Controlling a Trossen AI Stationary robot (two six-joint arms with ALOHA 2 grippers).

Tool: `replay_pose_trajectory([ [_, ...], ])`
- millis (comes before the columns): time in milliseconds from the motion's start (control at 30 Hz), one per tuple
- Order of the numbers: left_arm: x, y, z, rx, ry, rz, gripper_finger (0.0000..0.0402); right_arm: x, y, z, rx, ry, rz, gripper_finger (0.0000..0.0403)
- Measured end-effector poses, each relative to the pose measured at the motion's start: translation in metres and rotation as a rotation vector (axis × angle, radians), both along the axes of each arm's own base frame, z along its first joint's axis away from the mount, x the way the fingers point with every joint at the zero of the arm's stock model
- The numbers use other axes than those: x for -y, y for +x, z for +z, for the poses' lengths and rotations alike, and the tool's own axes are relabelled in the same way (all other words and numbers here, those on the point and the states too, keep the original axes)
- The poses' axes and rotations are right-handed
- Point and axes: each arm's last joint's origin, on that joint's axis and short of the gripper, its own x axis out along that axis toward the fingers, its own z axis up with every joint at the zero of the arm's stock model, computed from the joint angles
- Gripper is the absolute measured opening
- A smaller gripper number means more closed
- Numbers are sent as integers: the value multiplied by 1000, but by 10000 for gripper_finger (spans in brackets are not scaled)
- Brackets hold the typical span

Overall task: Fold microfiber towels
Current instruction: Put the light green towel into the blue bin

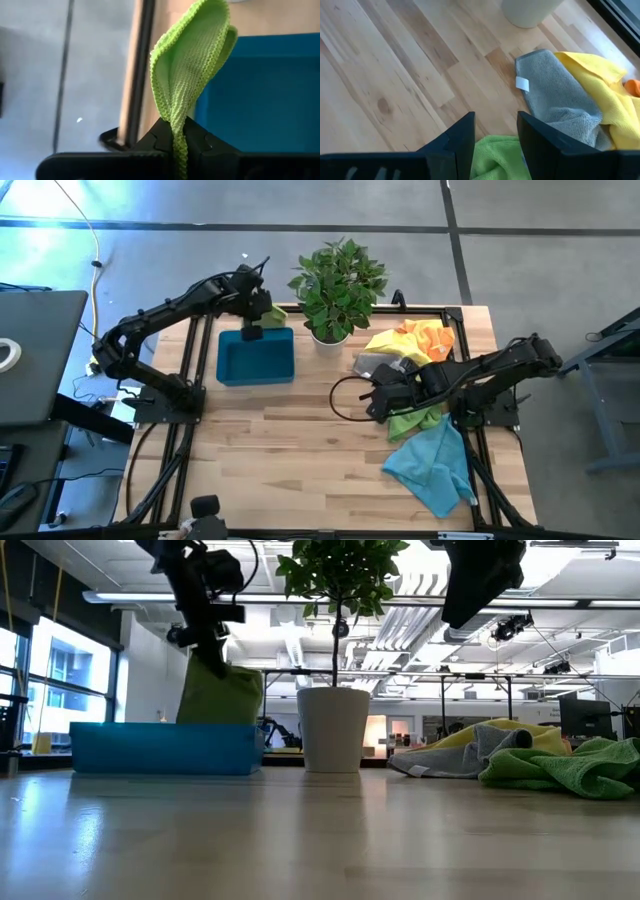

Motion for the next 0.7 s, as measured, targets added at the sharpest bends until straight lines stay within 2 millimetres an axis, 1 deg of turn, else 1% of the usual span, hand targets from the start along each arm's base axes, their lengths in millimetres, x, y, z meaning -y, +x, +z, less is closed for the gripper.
replay_pose_trajectory([
  [167, 7, -1, -7, 6, -103, -20, 3, 0, 0, 0, 0, 0, 0, 138],
  [233, 11, -3, -17, -17, -129, -24, 3, 0, 0, 0, 1, 0, 0, 138],
  [367, 24, -8, -45, -70, -194, -26, 3, 0, 0, 0, 1, 0, 0, 138],
  [467, 32, -7, -65, -82, -211, -40, 3, 0, 0, 0, -4, -5, 11, 138],
  [567, 40, -3, -78, -86, -211, -71, 3, 0, 0, 0, -6, -7, 13, 138],
  [700, 50, 2, -90, -83, -210, -101, 3, 1, 0, 0, -6, -7, 13, 138],
])
